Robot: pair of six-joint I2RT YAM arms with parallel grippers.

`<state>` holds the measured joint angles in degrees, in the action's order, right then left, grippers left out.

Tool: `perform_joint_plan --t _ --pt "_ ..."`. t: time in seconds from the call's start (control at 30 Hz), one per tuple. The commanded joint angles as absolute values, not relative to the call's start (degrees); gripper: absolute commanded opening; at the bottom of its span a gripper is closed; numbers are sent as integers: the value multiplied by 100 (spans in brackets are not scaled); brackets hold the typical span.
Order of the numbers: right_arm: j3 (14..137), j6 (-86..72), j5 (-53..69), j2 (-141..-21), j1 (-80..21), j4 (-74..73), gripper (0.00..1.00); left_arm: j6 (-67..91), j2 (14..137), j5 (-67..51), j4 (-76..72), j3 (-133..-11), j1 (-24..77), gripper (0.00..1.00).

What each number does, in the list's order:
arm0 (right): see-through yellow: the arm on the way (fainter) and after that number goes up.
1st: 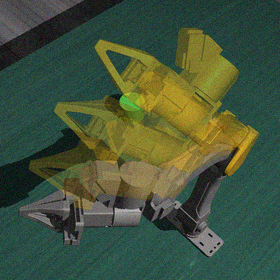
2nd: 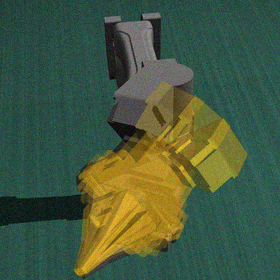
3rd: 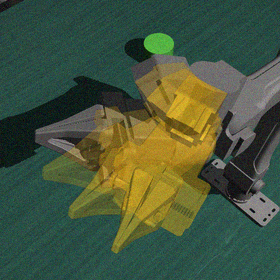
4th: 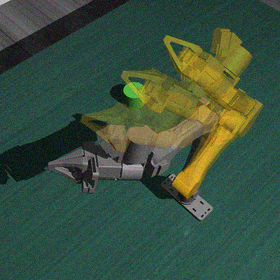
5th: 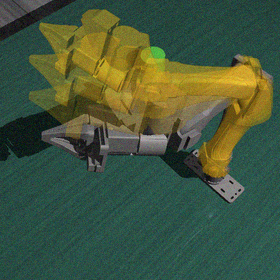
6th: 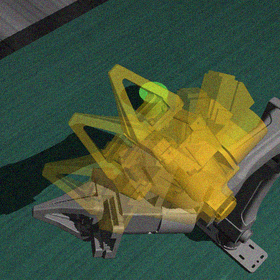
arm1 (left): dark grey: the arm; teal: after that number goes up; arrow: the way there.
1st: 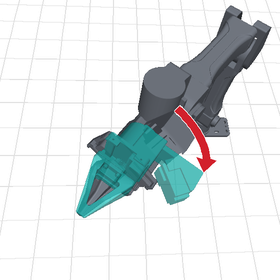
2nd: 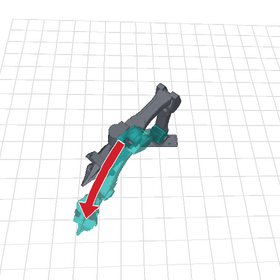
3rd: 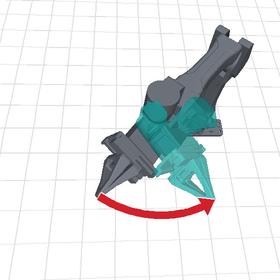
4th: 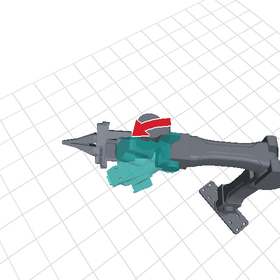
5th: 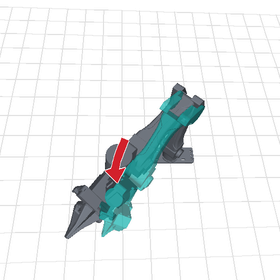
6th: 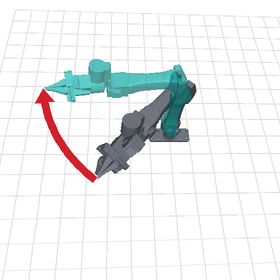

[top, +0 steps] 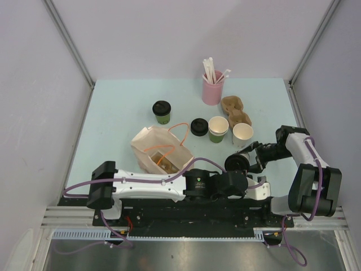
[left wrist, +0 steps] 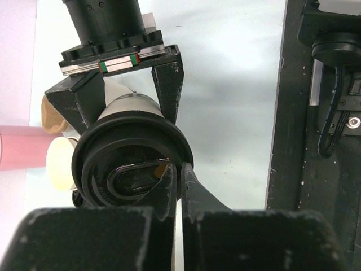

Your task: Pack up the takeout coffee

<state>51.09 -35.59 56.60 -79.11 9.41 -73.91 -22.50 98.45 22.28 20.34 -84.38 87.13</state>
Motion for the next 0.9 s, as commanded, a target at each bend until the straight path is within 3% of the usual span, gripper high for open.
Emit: perform_joint_plan --t 0.0,0.23,0.37,0.53,0.67,0.7,0.87 --pt "5124 -3726 5748 -7717 932 -8429 18 -2259 9528 1847 1828 -8491 8648 0" --pt "5124 -3849 5389 -7752 932 -8315 43 -2197 9387 1433 1854 -8236 8648 1" --pt "5124 -3973 5440 -7778 923 -8183 46 -2057 9299 1310 1951 -8078 8640 0" --pt "5115 -3806 5326 -7848 896 -8297 63 -1934 9229 1187 2109 -8051 8613 1" --pt "5124 -3744 5203 -7849 888 -8349 81 -1714 9272 1134 2355 -8138 8596 0" --pt "5115 -3744 5151 -7840 879 -8350 99 -1679 9281 1108 2399 -8191 8596 1" --pt "5124 -3718 5019 -7814 888 -8376 99 -1424 9273 1028 2654 -8253 8578 0"
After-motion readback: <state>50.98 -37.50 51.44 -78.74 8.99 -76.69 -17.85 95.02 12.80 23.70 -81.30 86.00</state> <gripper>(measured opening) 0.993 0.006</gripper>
